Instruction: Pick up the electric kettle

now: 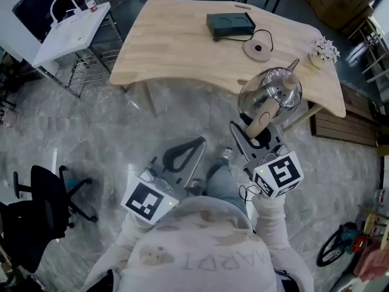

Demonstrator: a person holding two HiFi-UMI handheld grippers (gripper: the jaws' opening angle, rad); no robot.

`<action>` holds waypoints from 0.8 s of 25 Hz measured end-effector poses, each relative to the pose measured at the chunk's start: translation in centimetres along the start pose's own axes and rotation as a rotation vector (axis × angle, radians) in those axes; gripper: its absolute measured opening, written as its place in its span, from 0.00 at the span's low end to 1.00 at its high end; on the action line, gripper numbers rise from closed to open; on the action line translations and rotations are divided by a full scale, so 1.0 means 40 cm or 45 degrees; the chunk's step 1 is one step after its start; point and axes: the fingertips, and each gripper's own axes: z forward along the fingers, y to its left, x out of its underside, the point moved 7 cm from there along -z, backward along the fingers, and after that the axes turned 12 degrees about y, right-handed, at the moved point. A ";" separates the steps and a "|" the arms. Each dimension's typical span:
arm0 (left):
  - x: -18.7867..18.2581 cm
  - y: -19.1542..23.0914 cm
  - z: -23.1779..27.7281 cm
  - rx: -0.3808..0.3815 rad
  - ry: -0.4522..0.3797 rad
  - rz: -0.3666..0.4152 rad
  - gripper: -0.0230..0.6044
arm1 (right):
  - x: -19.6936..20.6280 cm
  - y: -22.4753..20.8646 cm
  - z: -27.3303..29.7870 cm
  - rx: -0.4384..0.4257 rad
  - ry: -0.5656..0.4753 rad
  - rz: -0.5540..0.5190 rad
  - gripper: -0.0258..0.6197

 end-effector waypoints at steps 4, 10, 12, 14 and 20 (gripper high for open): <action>-0.001 -0.021 -0.007 0.023 -0.001 0.006 0.06 | -0.010 0.035 -0.031 -0.011 -0.011 -0.016 0.22; -0.009 -0.046 -0.001 0.060 -0.010 0.004 0.06 | -0.020 0.066 -0.074 -0.018 -0.038 -0.015 0.22; -0.009 -0.055 0.003 0.067 -0.007 0.003 0.06 | -0.017 0.074 -0.089 -0.023 -0.038 -0.016 0.22; -0.010 -0.067 0.011 0.074 -0.005 -0.001 0.06 | -0.012 0.076 -0.105 -0.027 -0.036 -0.017 0.22; -0.018 -0.151 0.051 0.091 0.007 0.004 0.06 | 0.019 0.069 -0.184 -0.044 -0.028 -0.013 0.22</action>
